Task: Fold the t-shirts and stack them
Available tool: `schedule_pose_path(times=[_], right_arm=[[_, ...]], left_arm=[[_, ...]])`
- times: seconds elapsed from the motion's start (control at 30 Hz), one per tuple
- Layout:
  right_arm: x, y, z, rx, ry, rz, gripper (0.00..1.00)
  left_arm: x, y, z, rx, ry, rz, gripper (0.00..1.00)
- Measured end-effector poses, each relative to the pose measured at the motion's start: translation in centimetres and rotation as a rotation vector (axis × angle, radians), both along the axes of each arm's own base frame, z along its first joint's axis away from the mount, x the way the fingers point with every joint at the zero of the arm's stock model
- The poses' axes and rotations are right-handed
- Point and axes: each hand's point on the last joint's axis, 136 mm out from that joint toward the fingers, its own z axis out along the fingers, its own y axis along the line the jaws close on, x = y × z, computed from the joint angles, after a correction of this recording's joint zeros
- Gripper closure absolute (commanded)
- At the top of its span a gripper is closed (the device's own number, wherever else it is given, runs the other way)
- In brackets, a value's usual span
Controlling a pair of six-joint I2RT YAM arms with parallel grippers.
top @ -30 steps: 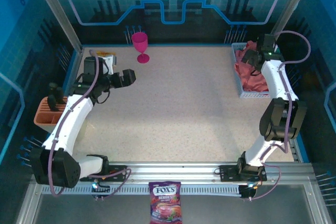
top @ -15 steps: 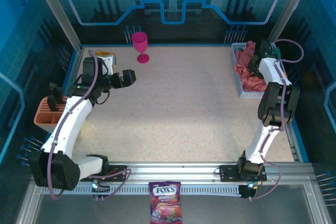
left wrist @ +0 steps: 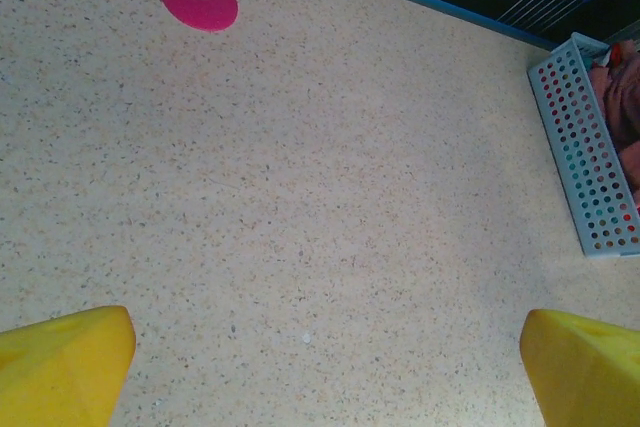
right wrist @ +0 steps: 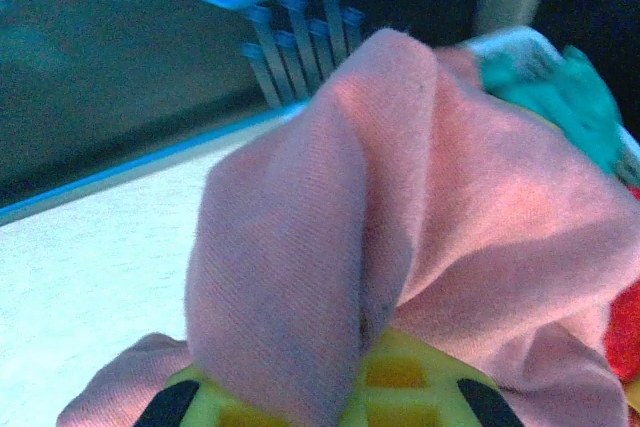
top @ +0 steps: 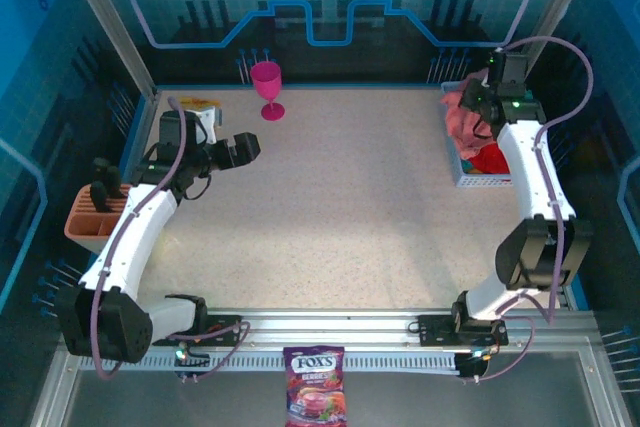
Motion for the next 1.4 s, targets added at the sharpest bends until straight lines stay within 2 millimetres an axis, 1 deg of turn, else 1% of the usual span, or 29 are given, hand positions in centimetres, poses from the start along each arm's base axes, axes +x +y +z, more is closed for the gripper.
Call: schedule_pose_path(times=[0.1,0.17,0.23,0.3,0.37,0.43,0.47,0.57,0.63,0.7,0.73,0.8,0.87,0.9,0.93,0.97,1.0,1.03,1.07,1.1,1.13,1.2,1.23,1.27,1.33,1.4], right_arm=[[-0.4,4.5,2.6,0.028,-0.059,0.164,0.99],[-0.8,7.8,3.6,0.067,-0.082,0.287,0.97],[-1.5,11.6,4.5,0.119,-0.094,0.421,0.97],[-2.4,15.5,5.4,0.183,-0.103,0.554,0.96],[-3.4,19.3,6.9,0.274,-0.120,0.682,0.96],[-4.5,22.1,8.5,0.366,-0.141,0.780,0.95],[-5.1,23.3,9.3,0.408,-0.147,0.821,0.94],[-6.5,25.6,11.1,0.485,-0.153,0.902,0.94],[-7.1,26.2,11.4,0.510,-0.149,0.927,0.94],[-7.1,26.3,11.2,0.520,-0.145,0.927,0.94],[-7.0,26.0,10.5,0.524,-0.136,0.915,0.94],[-6.9,25.2,8.5,0.533,-0.101,0.880,0.94],[-6.5,23.7,4.7,0.557,-0.024,0.812,0.93],[-6.3,22.8,2.8,0.572,0.018,0.773,0.89],[-6.0,21.6,0.3,0.585,0.072,0.723,0.71],[-5.7,20.3,-2.4,0.595,0.131,0.664,0.58],[-5.5,19.2,-4.8,0.595,0.187,0.606,0.49],[-5.5,17.9,-7.4,0.588,0.249,0.545,0.37],[-5.5,16.9,-9.6,0.578,0.303,0.496,0.26],[-5.9,15.9,-12.0,0.562,0.362,0.452,0.12],[-6.4,15.3,-14.0,0.547,0.413,0.419,0.00],[-7.8,14.6,-17.0,0.518,0.495,0.373,0.00],[-8.6,14.2,-18.2,0.499,0.531,0.351,0.00],[-9.1,13.8,-18.9,0.480,0.553,0.334,0.00],[-9.6,13.0,-19.9,0.428,0.575,0.303,0.00],[-9.9,12.5,-19.8,0.381,0.569,0.287,0.00]], left_arm=[[0.1,-0.1,0.2,-0.004,-0.010,-0.004,0.01],[0.1,-0.1,0.2,-0.006,-0.009,-0.006,0.01],[0.1,-0.2,0.2,-0.011,-0.007,-0.002,0.01],[0.1,-0.2,0.2,-0.020,-0.002,0.004,0.01],[-0.1,-0.2,0.3,-0.026,-0.003,0.009,0.01],[-0.5,-0.2,0.6,-0.030,-0.006,0.012,0.01],[-0.8,-0.2,0.7,-0.032,-0.008,0.014,0.01],[-1.5,0.0,1.7,-0.033,-0.030,0.026,0.01],[-1.9,0.2,2.2,-0.029,-0.043,0.032,0.01],[-2.1,0.3,2.4,-0.026,-0.045,0.037,0.01],[-2.2,0.3,2.3,-0.025,-0.041,0.039,0.01],[-2.4,0.4,2.1,-0.025,-0.030,0.044,0.01],[-2.6,0.5,1.8,-0.023,-0.014,0.048,0.01],[-2.6,0.5,1.7,-0.022,-0.010,0.048,0.01],[-2.7,0.5,1.6,-0.022,-0.005,0.048,0.01],[-2.8,0.5,1.5,-0.021,0.001,0.049,0.01],[-2.8,0.5,1.3,-0.021,0.005,0.049,0.01],[-2.9,0.5,1.1,-0.019,0.014,0.051,0.02],[-3.0,0.5,0.8,-0.020,0.020,0.052,0.02],[-3.2,0.5,0.3,-0.024,0.034,0.056,0.04],[-3.4,0.5,-0.3,-0.032,0.051,0.063,0.05],[-3.7,0.4,-1.6,-0.052,0.092,0.074,0.08],[-4.0,0.2,-2.5,-0.063,0.118,0.076,0.09],[-4.3,-0.2,-3.3,-0.070,0.140,0.075,0.09],[-5.1,-1.3,-5.1,-0.072,0.194,0.054,0.09],[-5.6,-2.9,-6.5,-0.067,0.235,0.024,0.09]])
